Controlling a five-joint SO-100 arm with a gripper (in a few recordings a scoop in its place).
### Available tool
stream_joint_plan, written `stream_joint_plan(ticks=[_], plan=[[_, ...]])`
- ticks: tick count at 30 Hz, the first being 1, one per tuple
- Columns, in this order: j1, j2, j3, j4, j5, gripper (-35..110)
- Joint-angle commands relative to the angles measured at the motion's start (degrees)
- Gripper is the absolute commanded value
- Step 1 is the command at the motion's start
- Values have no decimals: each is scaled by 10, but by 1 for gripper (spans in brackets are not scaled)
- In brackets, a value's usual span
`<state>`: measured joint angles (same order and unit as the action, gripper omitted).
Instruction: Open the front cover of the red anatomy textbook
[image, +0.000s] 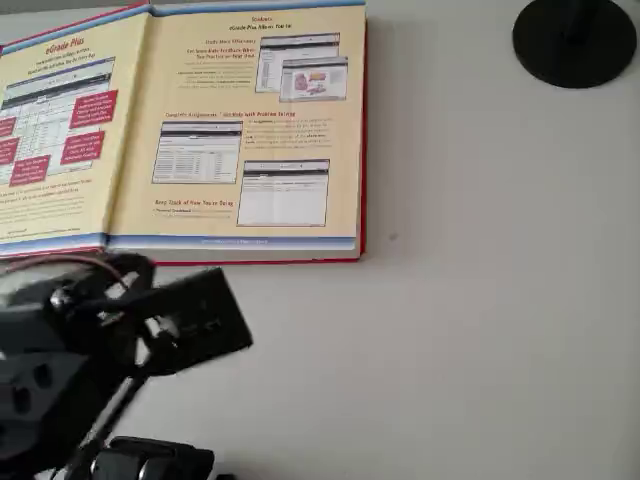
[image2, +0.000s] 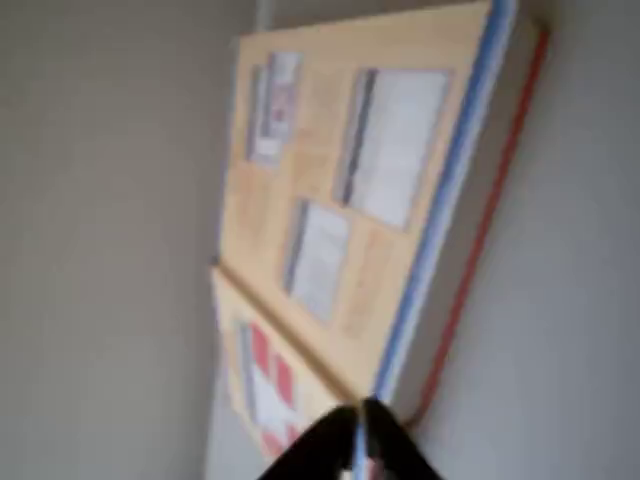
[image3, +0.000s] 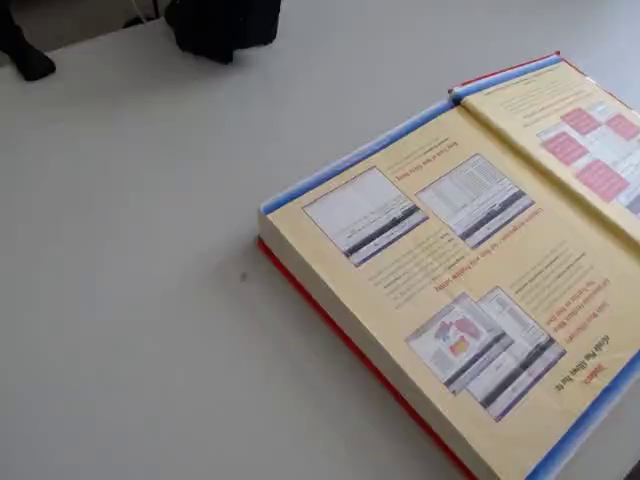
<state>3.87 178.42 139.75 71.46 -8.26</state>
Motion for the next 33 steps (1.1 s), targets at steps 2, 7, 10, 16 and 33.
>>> stream_joint_plan(ticks=[2,7,10,16,33], plan=[[27,99,156,8,-9,0],[84,99,215,-3,-10,0],[101,99,240,-6,-10,0],[89,98,283,0,-8,0],[-11,100,309,-4,15,0]])
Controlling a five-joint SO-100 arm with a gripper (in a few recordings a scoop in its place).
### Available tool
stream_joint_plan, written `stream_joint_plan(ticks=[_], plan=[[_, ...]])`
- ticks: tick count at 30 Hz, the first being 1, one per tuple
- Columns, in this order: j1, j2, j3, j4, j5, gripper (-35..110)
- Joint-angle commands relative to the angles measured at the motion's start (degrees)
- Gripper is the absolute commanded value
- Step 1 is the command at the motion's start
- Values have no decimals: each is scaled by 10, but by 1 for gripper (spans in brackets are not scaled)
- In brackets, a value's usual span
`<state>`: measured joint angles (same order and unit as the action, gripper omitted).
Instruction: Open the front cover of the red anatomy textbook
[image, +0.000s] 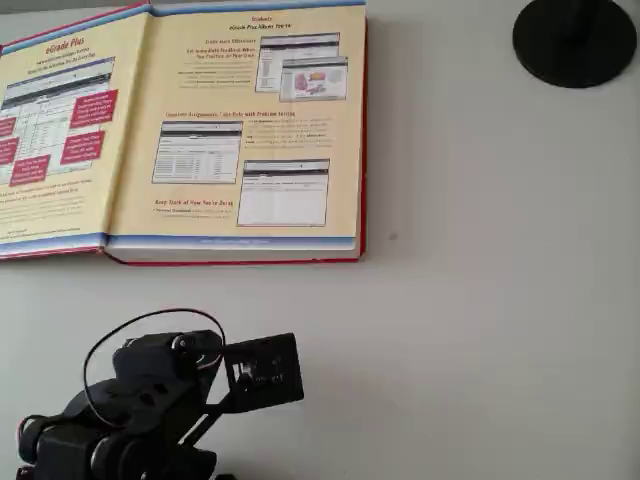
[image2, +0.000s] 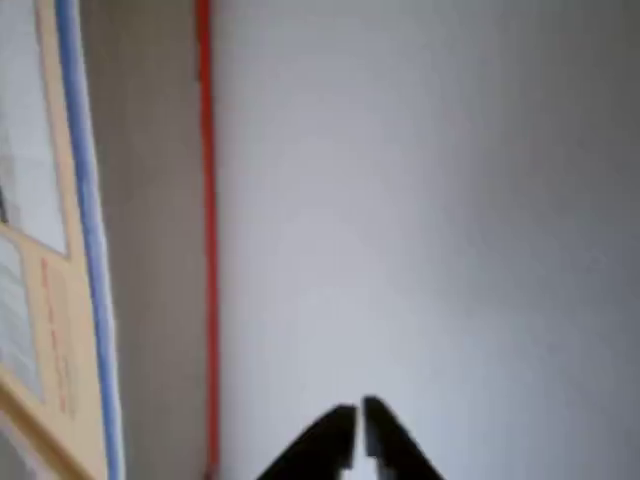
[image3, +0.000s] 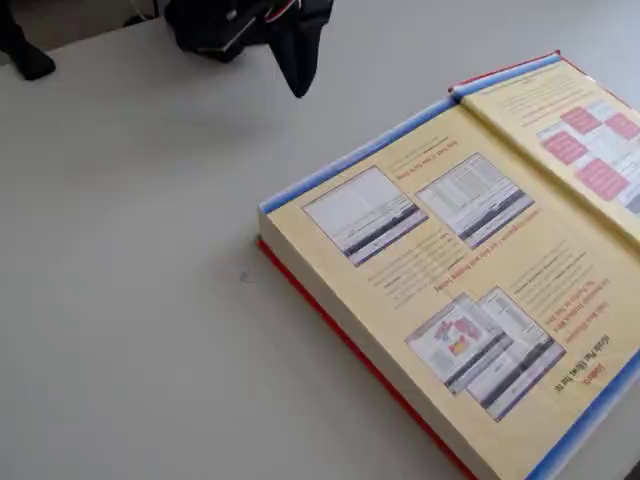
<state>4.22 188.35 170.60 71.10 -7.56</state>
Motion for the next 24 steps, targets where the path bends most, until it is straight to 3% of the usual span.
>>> stream_joint_plan(ticks=[1,7,24], plan=[[-18,1,1,0,9,0],[-81,2,1,5,-40,0],[-80,2,1,5,-40,0]])
